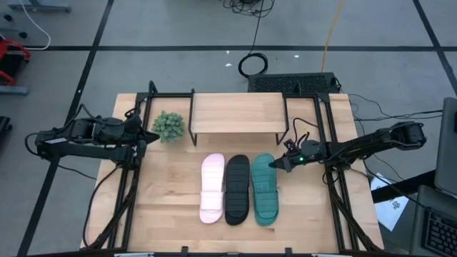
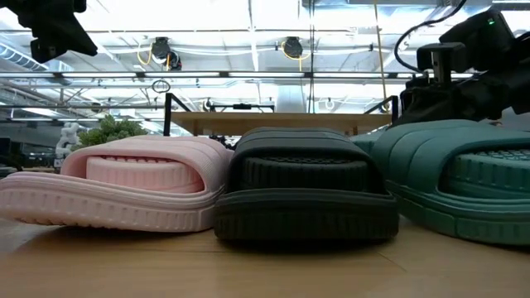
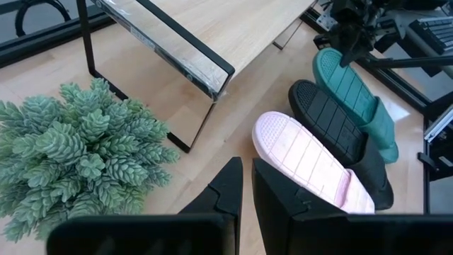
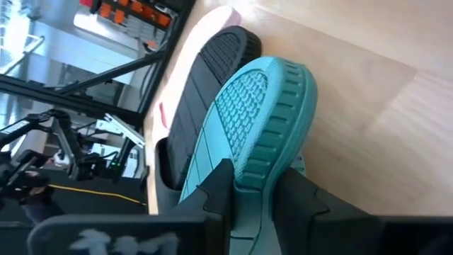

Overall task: Pick and place slides into the shelf
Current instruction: Put the pair of green slides on the shelf

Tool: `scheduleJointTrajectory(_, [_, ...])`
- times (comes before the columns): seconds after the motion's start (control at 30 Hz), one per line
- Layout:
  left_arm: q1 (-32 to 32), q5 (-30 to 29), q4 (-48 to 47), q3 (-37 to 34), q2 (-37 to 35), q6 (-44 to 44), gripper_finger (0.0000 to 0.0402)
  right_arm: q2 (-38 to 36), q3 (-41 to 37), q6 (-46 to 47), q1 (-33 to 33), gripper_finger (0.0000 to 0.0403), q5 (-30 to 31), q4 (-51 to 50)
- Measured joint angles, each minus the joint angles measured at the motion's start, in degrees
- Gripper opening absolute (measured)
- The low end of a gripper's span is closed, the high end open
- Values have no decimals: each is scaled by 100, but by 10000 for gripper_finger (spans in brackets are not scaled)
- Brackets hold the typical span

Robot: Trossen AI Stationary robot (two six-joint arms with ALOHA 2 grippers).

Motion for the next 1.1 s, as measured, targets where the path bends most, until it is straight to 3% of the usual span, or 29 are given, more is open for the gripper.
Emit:
scheduleJointTrajectory(0.2, [0,0,0,0,0,-40,33,-618,0,33,1,53,49,-599])
scheduleJointTrajectory(0.8, [0,-44,172,0,0,-123,33,-1869,65,638,175,49,147,-679])
scheduleJointTrajectory(0.97, [0,-44,475,0,0,-75,33,-2060,738,393,173,49,136,-789])
scheduleJointTrajectory(1.1, [0,-37,492,2,0,-101,33,-2130,1803,44,168,49,38,-1878])
